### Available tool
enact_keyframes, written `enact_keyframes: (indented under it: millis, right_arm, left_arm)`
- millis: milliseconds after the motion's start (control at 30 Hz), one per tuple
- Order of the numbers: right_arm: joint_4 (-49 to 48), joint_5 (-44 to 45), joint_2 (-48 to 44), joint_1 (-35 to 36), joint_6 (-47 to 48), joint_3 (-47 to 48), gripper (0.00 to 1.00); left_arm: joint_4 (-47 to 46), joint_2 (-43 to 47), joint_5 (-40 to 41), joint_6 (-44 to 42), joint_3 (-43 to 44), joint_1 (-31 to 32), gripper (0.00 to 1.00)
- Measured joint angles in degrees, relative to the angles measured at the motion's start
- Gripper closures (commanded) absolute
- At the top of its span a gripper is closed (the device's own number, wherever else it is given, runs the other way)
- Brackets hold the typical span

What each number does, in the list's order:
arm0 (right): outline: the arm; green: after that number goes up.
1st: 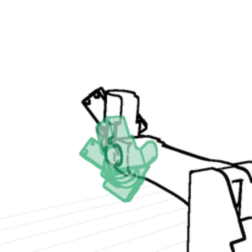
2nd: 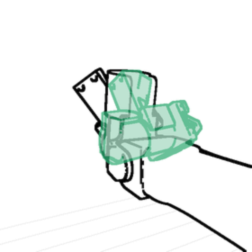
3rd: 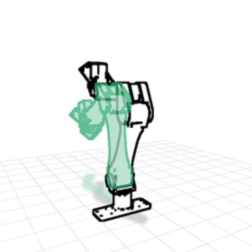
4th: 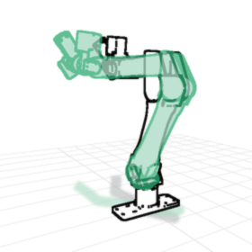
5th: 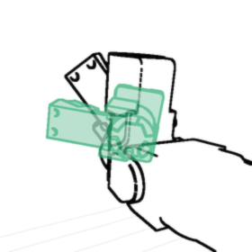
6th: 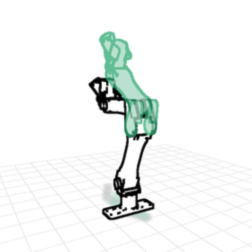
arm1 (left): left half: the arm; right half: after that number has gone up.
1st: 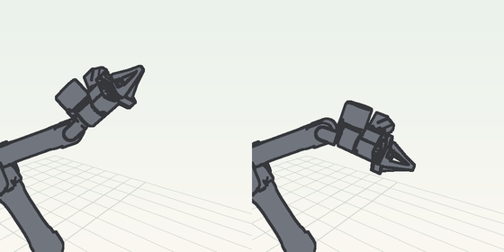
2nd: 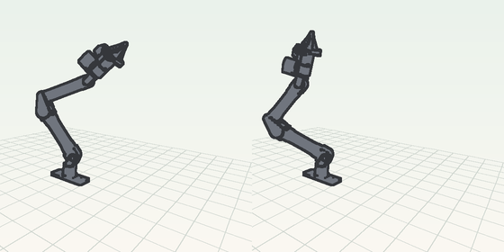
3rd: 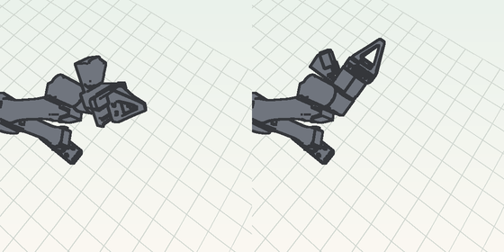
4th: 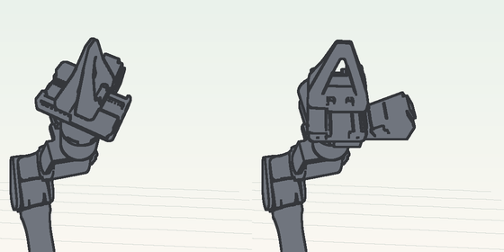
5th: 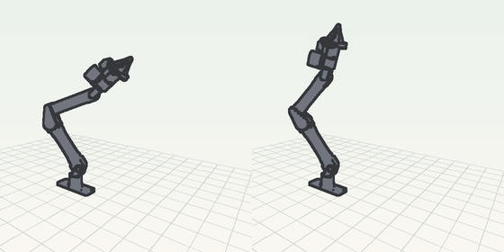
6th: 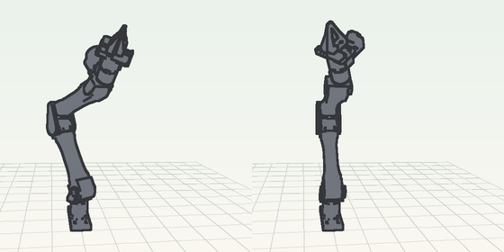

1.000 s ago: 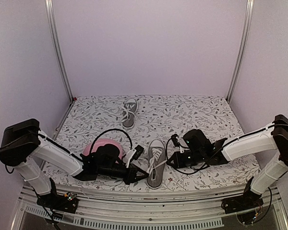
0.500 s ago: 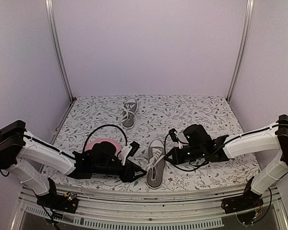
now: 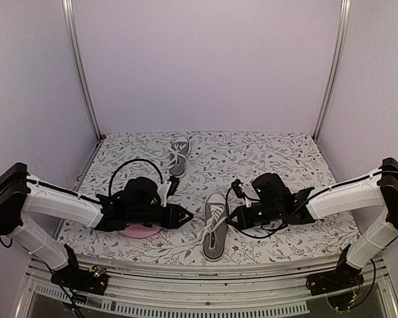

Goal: Tie the shoes

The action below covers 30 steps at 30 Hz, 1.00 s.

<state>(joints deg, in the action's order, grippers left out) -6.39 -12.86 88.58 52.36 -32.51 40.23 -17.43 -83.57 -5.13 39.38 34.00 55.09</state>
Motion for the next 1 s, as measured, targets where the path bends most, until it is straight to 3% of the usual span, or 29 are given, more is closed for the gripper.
enact_keyframes:
  millis: [300, 1000]
  right_arm:
    - [-0.4, -1.2, 1.4, 0.1, 0.2, 0.0, 0.98]
    - [-0.8, -1.5, 2.7, 0.1, 0.2, 0.0, 0.98]
  left_arm:
    - [-1.1, -9.1, -7.5, 1.2, 3.4, 0.0, 0.67]
    - [-7.6, -13.2, -15.1, 3.0, 5.4, 0.2, 0.68]
